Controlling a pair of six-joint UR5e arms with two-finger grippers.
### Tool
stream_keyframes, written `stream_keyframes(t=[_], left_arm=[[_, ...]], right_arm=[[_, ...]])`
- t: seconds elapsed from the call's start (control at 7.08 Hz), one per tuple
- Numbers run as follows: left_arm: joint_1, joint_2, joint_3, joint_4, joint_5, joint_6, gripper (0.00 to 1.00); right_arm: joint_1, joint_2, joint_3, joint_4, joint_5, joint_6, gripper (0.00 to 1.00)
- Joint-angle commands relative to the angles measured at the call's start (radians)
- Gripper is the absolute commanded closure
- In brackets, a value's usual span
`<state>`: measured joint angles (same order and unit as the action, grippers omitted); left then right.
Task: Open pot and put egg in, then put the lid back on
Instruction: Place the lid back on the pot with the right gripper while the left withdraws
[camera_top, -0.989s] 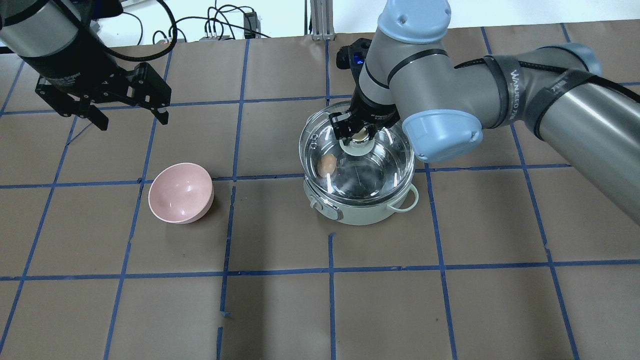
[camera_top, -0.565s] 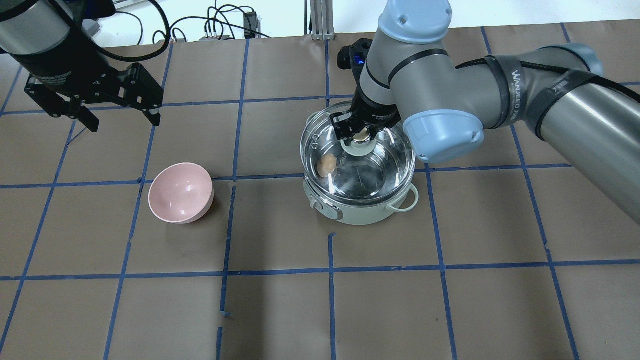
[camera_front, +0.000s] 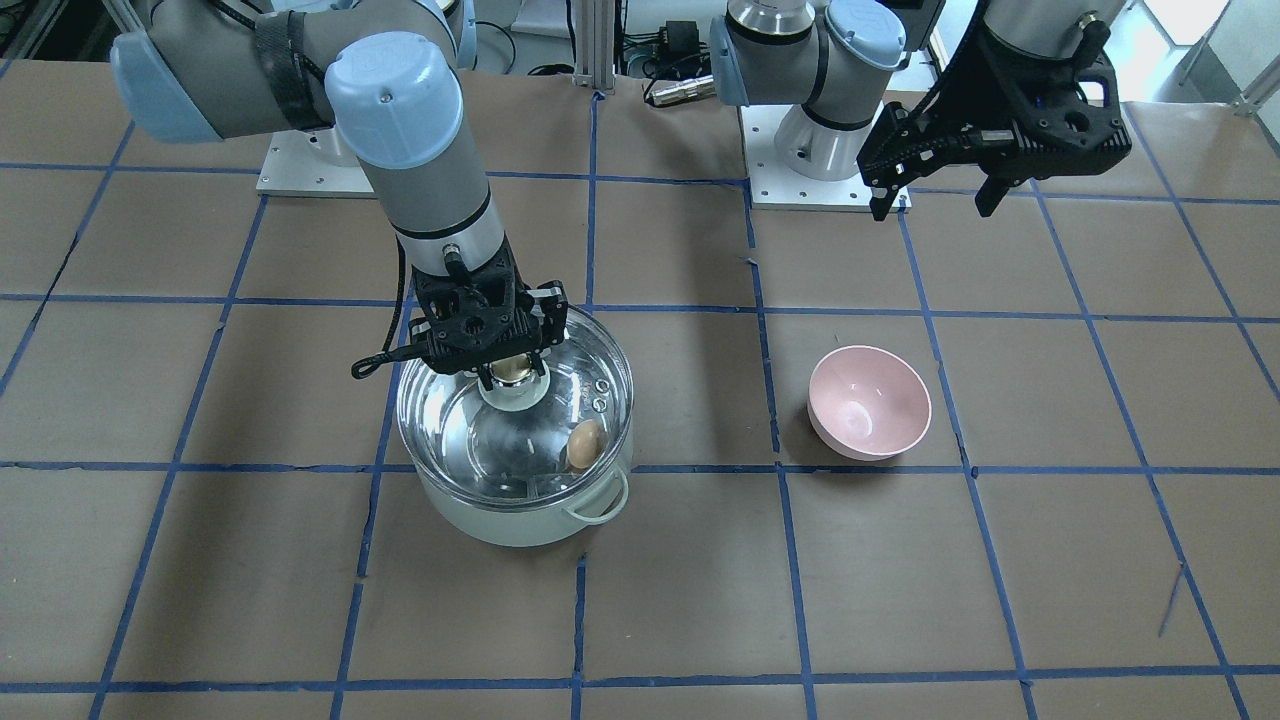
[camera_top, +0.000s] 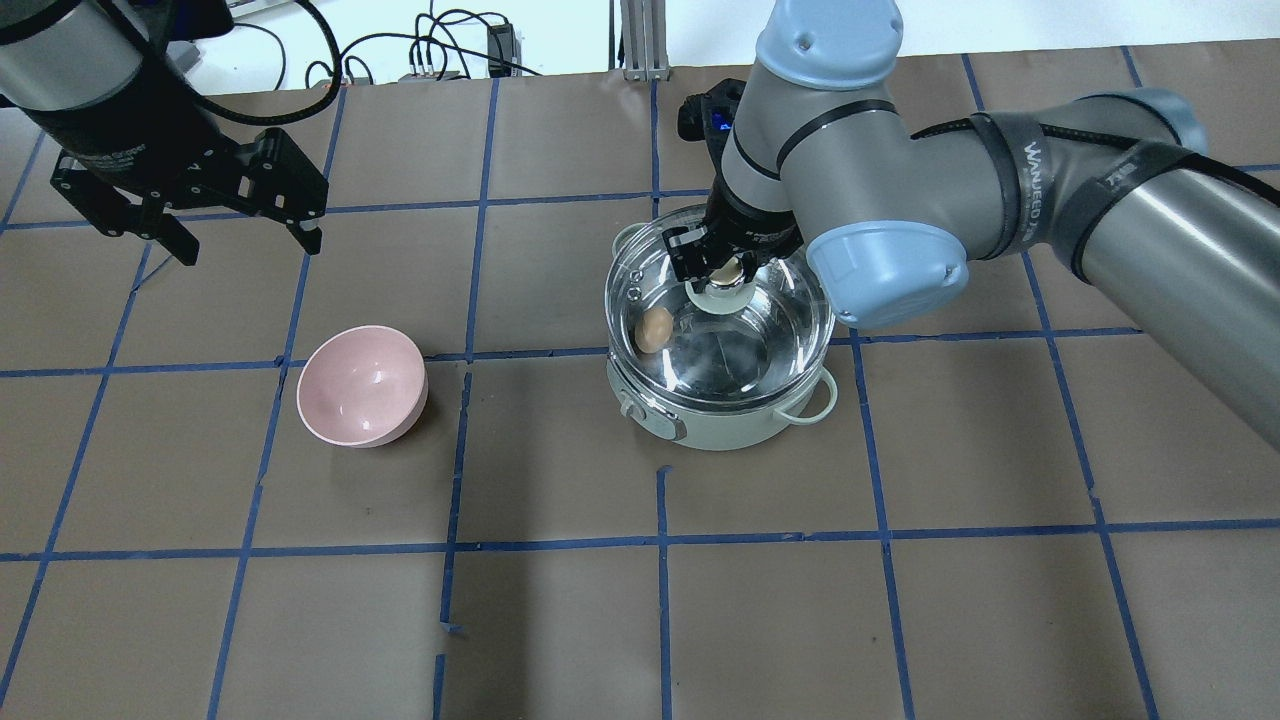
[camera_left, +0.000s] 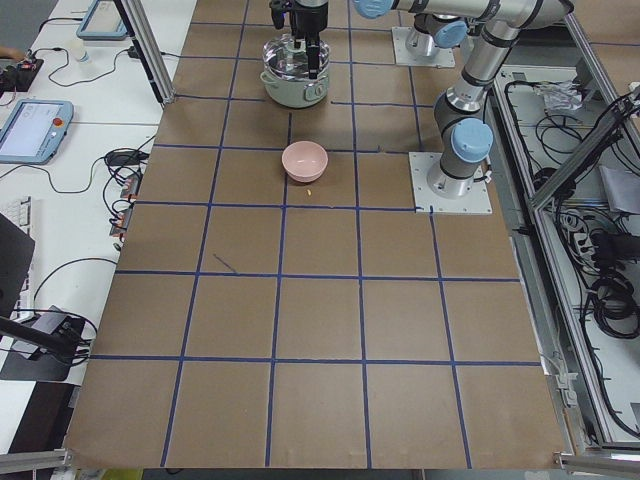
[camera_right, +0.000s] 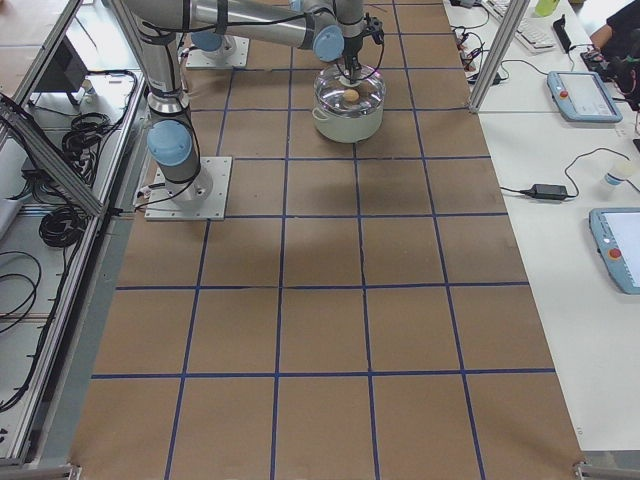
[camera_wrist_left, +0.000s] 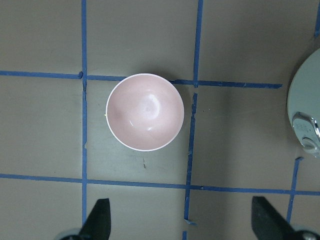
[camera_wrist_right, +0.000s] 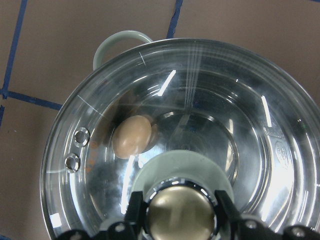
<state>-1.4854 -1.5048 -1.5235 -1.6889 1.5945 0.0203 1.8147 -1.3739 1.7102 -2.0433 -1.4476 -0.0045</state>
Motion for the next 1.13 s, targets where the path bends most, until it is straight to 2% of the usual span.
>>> stream_keyframes(t=[0.0,0.28,0.56,0.99], left_arm=[[0.004,-0.009,0.003,0.000,-0.007,-0.002,0.00],[0.001,-0.034,0.020,-0.002,-0.002,0.000,0.00],[-0.012,-0.035,0.013,-0.008,-0.005,0.000,0.00],[-0.019,-0.038,0.016,-0.008,-0.007,0.000,0.00]], right_arm=[[0.000,-0.001,0.002,-0.001,0.001,0.000,0.72],[0.000,-0.001,0.002,-0.001,0.001,-0.002,0.68],[0.000,-0.001,0.000,-0.005,0.001,-0.002,0.59],[0.000,0.001,0.000,-0.006,0.001,-0.002,0.54]])
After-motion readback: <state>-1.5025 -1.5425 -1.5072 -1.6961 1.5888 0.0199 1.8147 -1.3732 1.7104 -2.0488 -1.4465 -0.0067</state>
